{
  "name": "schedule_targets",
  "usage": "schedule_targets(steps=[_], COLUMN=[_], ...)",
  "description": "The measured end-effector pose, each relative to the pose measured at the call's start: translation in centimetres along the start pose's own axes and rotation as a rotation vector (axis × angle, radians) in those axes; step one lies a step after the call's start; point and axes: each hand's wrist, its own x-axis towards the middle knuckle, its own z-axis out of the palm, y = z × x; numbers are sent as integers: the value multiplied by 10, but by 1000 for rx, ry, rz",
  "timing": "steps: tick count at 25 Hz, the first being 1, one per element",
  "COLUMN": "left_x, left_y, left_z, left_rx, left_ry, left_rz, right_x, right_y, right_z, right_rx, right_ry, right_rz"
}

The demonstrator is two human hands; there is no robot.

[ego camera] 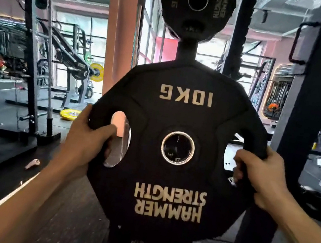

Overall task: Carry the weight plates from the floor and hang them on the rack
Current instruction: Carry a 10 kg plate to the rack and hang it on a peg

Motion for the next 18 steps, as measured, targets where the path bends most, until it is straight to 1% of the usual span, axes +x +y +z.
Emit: schedule_targets(steps=[7,9,13,18], left_x=[16,27,50,84], left_y=[-73,-88,-111,-136], left_z=[22,31,44,61], left_rx=[-4,5,-18,-18], left_ry=[-30,-39,-37,9], left_rz=[14,0,-25,-64], right_x=[24,37,64,104], right_y=[80,97,114,137], right_z=[2,6,17,40], right_rx=[14,1,-25,-65], right_ry=[-15,4,34,45], right_rz=[-10,-9,-16,-34])
